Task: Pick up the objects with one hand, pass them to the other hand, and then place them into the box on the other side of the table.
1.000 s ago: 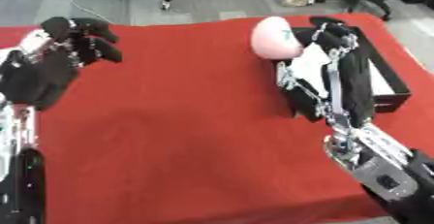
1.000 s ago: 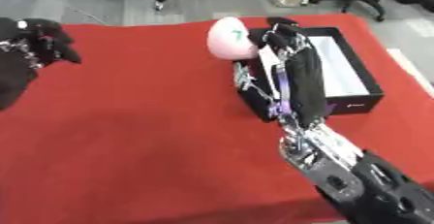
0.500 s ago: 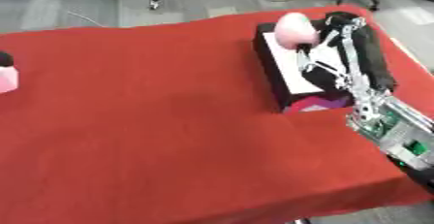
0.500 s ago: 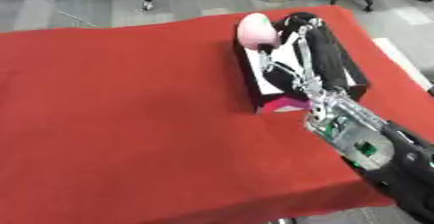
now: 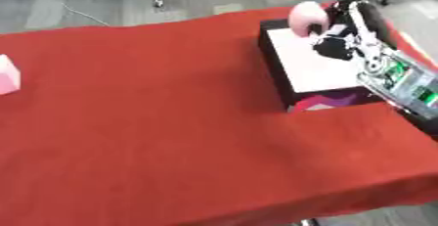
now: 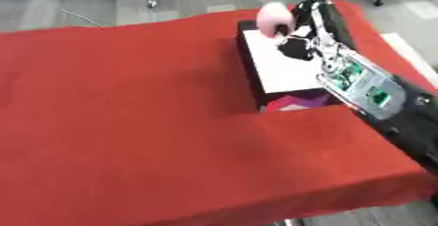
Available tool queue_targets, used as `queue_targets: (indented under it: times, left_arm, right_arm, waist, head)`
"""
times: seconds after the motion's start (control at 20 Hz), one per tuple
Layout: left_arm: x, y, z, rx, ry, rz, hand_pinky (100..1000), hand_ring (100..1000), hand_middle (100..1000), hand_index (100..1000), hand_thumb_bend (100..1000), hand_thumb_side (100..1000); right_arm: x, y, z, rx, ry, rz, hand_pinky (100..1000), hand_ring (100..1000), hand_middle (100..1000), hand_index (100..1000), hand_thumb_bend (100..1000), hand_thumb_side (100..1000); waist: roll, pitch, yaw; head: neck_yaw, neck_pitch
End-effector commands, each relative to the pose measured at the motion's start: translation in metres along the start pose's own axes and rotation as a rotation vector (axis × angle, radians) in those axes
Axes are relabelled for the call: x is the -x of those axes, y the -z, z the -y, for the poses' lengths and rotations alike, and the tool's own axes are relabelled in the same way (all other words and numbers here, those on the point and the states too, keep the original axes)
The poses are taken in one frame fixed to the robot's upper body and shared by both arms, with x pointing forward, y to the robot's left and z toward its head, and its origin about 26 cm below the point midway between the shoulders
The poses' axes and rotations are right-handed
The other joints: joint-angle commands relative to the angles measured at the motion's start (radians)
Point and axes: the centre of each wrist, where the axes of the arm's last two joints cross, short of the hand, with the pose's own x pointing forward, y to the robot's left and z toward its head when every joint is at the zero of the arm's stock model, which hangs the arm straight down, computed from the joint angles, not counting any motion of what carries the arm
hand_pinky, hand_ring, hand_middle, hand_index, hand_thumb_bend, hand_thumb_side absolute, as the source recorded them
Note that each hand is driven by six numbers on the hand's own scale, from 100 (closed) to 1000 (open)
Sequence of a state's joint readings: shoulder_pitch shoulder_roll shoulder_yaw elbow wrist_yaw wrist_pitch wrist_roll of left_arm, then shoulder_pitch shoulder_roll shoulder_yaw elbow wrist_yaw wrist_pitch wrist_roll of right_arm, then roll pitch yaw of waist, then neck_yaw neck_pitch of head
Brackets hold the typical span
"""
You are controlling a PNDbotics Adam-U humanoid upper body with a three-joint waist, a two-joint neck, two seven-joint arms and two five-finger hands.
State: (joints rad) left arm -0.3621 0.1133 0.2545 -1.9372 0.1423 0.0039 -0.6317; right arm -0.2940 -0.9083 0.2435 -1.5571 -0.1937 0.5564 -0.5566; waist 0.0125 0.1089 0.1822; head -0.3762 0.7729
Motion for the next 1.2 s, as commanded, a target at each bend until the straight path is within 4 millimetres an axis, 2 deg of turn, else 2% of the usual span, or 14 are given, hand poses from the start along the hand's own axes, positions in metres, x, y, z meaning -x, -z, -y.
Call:
queue_targets:
  times: [0.05, 0.1, 0.15, 0.2, 0.25, 0.45, 0.6, 0.75, 0.95, 1.0, 1.05, 1.15, 1.2]
  left_arm:
    - [-0.01, 0.002, -0.005, 0.002, 0.046, 0.026, 729, 641, 656, 802, 100, 750]
    - [-0.01, 0.0, -0.006, -0.005, 0.053, 0.022, 729, 641, 656, 803, 100, 751]
    - [-0.01, -0.001, -0.007, -0.012, 0.061, 0.016, 729, 642, 657, 803, 100, 751]
    - [-0.01, -0.002, -0.008, -0.018, 0.07, 0.009, 729, 643, 657, 803, 100, 750]
    - [-0.01, -0.003, -0.009, -0.023, 0.077, 0.004, 730, 644, 659, 804, 100, 750]
    - [-0.009, -0.006, -0.013, -0.028, 0.123, -0.026, 733, 654, 669, 811, 100, 744]
    - [-0.007, -0.008, -0.017, -0.024, 0.169, -0.052, 736, 662, 676, 813, 100, 732]
    - [-0.006, -0.009, -0.025, -0.02, 0.24, -0.08, 741, 671, 685, 818, 100, 701]
    - [-0.001, -0.01, -0.049, -0.003, 0.399, -0.144, 750, 683, 697, 825, 100, 642]
    - [0.001, -0.011, -0.056, 0.007, 0.449, -0.164, 757, 693, 708, 834, 100, 607]
    - [0.004, -0.012, -0.063, 0.017, 0.494, -0.183, 762, 699, 714, 844, 100, 581]
    - [0.011, -0.013, -0.078, 0.048, 0.586, -0.227, 771, 708, 723, 855, 100, 546]
    - [0.014, -0.014, -0.086, 0.069, 0.634, -0.248, 782, 721, 735, 869, 100, 501]
  right_arm:
    - [0.017, 0.018, 0.014, 0.37, -0.27, -0.343, 593, 950, 588, 681, 100, 331]
    - [0.021, 0.019, 0.014, 0.365, -0.275, -0.358, 604, 961, 618, 734, 100, 444]
    - [0.024, 0.02, 0.013, 0.362, -0.281, -0.367, 611, 968, 643, 770, 100, 510]
    - [0.026, 0.02, 0.013, 0.363, -0.288, -0.372, 614, 972, 664, 799, 139, 571]
    - [0.028, 0.02, 0.014, 0.366, -0.295, -0.374, 622, 976, 683, 831, 219, 617]
    - [0.031, 0.015, 0.014, 0.384, -0.319, -0.354, 638, 981, 729, 888, 346, 665]
    - [0.028, 0.009, 0.015, 0.398, -0.324, -0.323, 631, 982, 736, 894, 346, 646]
    - [0.015, -0.003, 0.019, 0.444, -0.311, -0.241, 607, 978, 718, 874, 299, 604]
    - [-0.021, -0.044, 0.022, 0.529, -0.241, -0.045, 600, 972, 711, 864, 246, 556]
    - [-0.03, -0.058, 0.021, 0.551, -0.22, 0.012, 605, 966, 714, 864, 217, 509]
    - [-0.035, -0.069, 0.018, 0.575, -0.214, 0.055, 611, 959, 717, 866, 192, 473]
    - [-0.037, -0.083, 0.002, 0.619, -0.223, 0.137, 619, 949, 722, 871, 179, 463]
    - [-0.037, -0.09, -0.007, 0.635, -0.224, 0.183, 631, 933, 723, 875, 185, 450]
  waist:
    - [-0.001, -0.008, 0.004]
    - [-0.001, -0.008, 0.004]
    - [-0.002, -0.008, 0.004]
    - [-0.002, -0.009, 0.004]
    - [-0.003, -0.009, 0.003]
    - [-0.005, -0.013, -0.004]
    - [-0.007, -0.016, -0.011]
    - [-0.006, -0.018, -0.021]
    - [-0.002, -0.022, -0.039]
    - [-0.001, -0.023, -0.044]
    - [0.0, -0.024, -0.047]
    - [0.001, -0.028, -0.057]
    - [0.003, -0.03, -0.062]
  head:
    - [-0.016, -0.003]
    - [-0.017, -0.003]
    - [-0.017, -0.003]
    - [-0.016, -0.003]
    - [-0.015, -0.003]
    - [-0.005, -0.003]
    - [0.009, -0.003]
    - [0.052, -0.003]
    - [0.19, -0.003]
    - [0.234, -0.003]
    - [0.271, -0.003]
    - [0.349, -0.003]
    - [0.388, -0.003]
